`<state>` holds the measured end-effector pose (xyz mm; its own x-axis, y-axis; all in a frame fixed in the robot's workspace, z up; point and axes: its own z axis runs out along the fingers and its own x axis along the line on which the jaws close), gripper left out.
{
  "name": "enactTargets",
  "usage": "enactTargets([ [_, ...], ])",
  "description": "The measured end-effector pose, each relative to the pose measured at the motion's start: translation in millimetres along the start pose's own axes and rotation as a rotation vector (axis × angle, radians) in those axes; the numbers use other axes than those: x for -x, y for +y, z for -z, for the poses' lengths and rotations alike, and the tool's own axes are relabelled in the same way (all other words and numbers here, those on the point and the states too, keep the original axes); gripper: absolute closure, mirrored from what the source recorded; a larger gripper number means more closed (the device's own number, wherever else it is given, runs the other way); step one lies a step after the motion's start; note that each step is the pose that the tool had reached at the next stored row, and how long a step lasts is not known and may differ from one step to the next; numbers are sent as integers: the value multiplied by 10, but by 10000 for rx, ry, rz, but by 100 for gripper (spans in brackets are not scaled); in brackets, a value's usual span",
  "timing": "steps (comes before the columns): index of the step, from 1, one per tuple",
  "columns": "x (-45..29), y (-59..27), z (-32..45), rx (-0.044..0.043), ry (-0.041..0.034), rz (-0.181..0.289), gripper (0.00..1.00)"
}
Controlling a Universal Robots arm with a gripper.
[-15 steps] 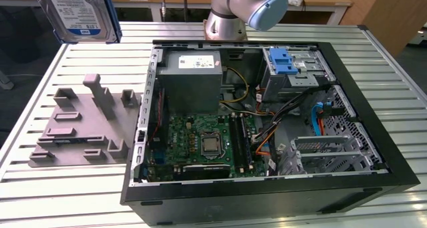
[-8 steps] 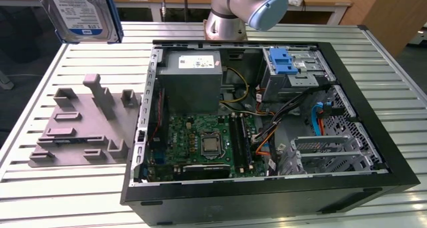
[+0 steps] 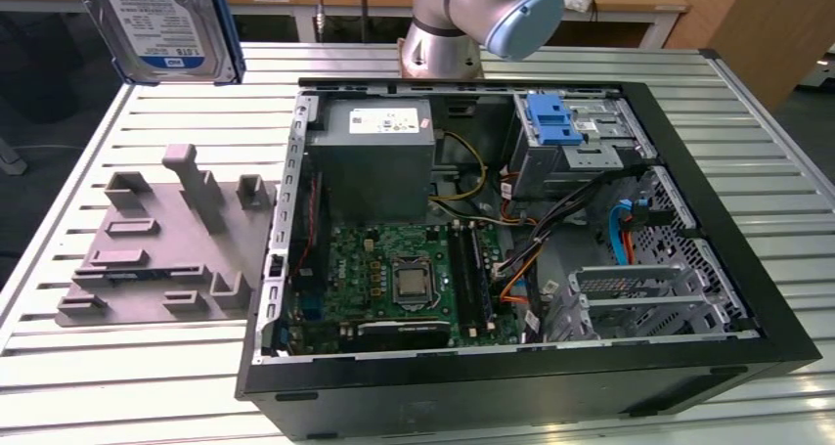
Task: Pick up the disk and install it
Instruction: 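Pick up the disk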
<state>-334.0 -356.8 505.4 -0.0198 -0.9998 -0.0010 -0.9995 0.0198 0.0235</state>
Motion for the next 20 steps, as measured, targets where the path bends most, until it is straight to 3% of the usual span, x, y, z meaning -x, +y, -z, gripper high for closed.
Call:
enactTargets([
  [20,2,-96,2,-1,-1,0,64],
])
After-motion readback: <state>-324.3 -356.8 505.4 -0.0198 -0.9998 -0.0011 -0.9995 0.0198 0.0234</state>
